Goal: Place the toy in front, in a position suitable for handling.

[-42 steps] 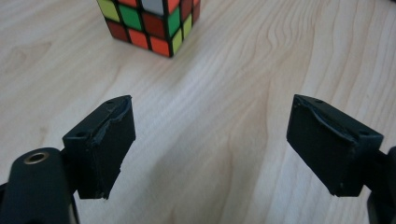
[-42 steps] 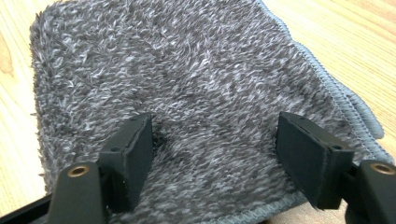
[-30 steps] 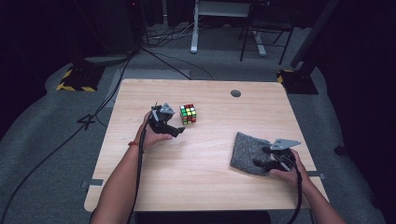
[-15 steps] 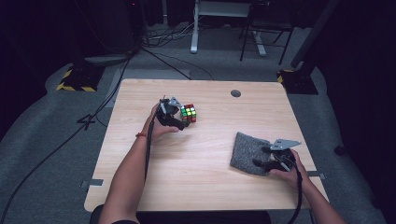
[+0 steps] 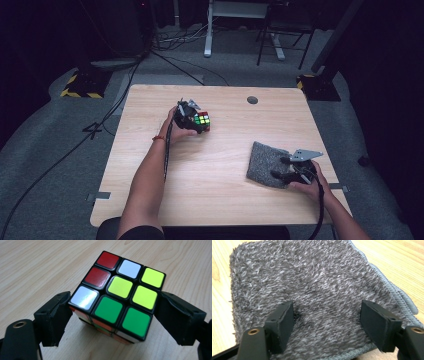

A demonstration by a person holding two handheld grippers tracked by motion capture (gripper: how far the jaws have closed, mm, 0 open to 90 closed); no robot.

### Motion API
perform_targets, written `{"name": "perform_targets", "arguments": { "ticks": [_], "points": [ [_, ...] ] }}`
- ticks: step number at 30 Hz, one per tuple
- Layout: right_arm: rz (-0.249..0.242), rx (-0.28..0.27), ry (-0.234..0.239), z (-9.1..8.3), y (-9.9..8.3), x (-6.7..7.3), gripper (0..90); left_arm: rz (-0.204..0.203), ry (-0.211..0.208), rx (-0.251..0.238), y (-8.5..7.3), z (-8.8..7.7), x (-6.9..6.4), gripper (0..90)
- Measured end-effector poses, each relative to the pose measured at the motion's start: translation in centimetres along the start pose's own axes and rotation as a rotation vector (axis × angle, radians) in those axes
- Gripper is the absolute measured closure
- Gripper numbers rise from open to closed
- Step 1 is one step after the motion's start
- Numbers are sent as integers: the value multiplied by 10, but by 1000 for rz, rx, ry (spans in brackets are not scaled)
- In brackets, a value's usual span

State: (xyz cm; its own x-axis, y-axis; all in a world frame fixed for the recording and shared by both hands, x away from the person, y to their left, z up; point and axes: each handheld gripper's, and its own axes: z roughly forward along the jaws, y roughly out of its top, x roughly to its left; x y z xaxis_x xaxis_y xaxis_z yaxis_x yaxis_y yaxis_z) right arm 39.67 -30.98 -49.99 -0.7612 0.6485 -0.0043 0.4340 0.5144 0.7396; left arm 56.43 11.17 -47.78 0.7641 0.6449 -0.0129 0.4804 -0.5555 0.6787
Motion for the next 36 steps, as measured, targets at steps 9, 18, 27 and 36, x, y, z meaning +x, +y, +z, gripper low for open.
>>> {"name": "perform_targets", "arguments": {
  "ticks": [9, 18, 27, 36],
  "points": [
    [-2, -9, -1, 0, -1, 0, 283, 21, -17, 16, -7, 4, -4, 302],
    [-2, -8, 0, 0, -1, 0, 282, 49, -51, -16, -23, -7, -14, 332],
    [-1, -6, -1, 0, -1, 0, 282, 107, -109, 1, -44, -27, -42, 333],
    [2, 2, -4, 0, 1, 1, 280, 181, -182, 36, -61, -45, -78, 333]
  ]
}}
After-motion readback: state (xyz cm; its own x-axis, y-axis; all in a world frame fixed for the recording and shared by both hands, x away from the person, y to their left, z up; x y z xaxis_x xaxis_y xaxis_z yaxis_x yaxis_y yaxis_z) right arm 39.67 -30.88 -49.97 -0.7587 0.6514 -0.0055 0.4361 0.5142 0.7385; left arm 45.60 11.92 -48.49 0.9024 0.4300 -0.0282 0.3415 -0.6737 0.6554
